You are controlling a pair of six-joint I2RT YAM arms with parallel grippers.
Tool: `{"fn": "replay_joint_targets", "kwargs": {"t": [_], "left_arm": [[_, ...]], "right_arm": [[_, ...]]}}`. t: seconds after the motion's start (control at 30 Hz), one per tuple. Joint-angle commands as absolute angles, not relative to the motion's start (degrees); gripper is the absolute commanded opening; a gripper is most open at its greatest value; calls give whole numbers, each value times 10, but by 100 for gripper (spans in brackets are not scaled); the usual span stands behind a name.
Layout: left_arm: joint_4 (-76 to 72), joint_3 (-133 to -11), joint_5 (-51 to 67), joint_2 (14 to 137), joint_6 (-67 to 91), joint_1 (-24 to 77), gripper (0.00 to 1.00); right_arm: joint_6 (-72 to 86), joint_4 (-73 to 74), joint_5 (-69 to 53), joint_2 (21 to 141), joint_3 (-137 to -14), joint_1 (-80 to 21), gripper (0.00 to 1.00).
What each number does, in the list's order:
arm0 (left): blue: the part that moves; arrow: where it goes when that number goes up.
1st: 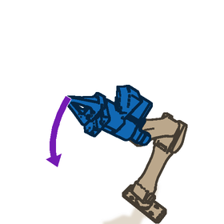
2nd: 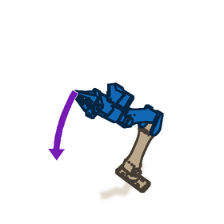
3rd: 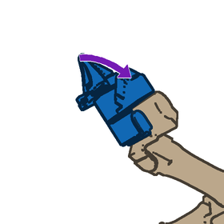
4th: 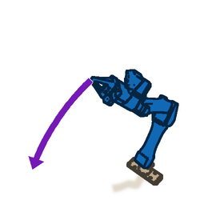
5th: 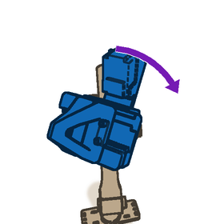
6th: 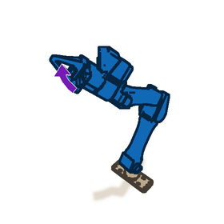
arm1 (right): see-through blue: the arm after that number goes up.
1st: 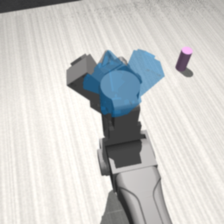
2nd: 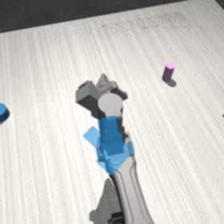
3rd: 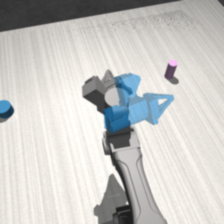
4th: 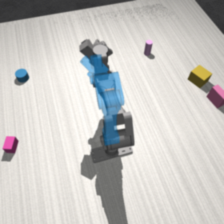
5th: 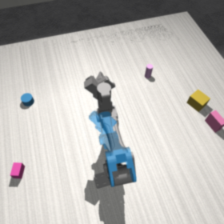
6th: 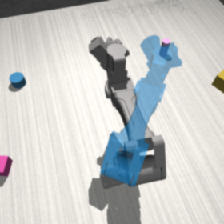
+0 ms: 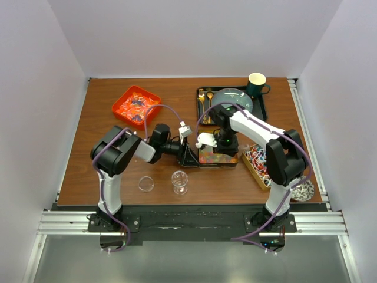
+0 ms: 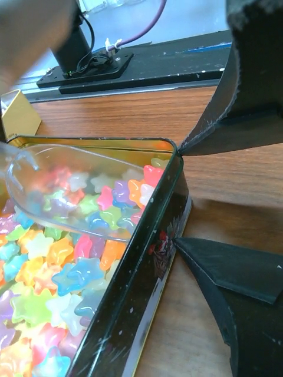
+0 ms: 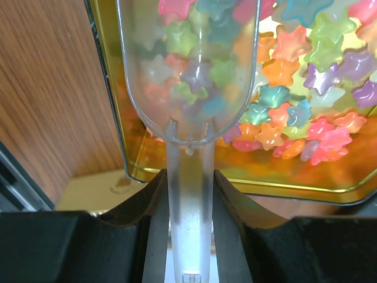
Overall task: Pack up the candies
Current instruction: Scoop the fake candies from the storage box.
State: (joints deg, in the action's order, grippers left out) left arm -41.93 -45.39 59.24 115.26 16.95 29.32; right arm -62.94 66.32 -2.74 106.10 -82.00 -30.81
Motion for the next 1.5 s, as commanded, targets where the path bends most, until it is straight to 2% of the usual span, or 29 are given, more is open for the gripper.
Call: {"fn": "replay_joint_targets", "kwargs": {"t": [0.0,0.1,0.2,0.43,1.47], "left_arm": [[-322,-514,561,1118,127,285,64],[-228,-533,565,1081,63,260,66],[-67,-554,569,1053,-20,230,67],[136,-596,568,1007,-153,182,69],[249,-689,453,972,-231,163,72]], "right_arm": [[-596,565,-178,1036,-788,-294,0],[-586,541,-203,1026,-771,-277,0],[-577,522,-221,1017,-759,-266,0],[-554,462,-228,978,-696,-258,0],[-447,311,-284,837,-550,-178,0]]}}
